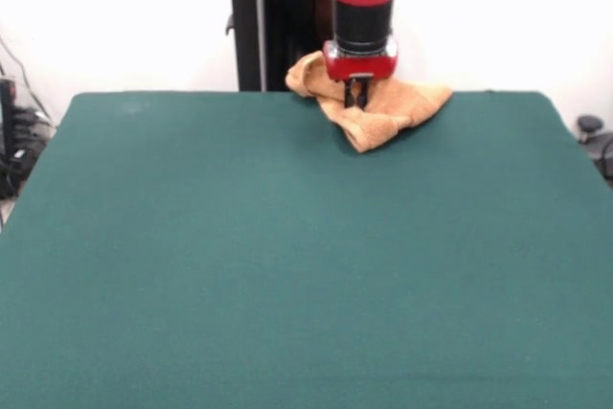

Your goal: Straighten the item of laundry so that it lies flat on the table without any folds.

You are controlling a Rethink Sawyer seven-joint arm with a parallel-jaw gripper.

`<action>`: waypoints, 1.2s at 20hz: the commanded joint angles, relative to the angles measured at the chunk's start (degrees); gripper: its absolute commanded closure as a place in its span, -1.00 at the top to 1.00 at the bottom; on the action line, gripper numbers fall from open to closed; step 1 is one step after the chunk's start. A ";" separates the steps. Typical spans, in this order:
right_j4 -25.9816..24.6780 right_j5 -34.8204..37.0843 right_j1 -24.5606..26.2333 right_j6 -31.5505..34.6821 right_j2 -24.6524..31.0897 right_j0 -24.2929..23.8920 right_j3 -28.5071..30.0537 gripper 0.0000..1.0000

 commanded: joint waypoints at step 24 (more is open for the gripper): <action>-1.45 2.25 6.90 8.38 1.49 -0.20 -23.45 1.00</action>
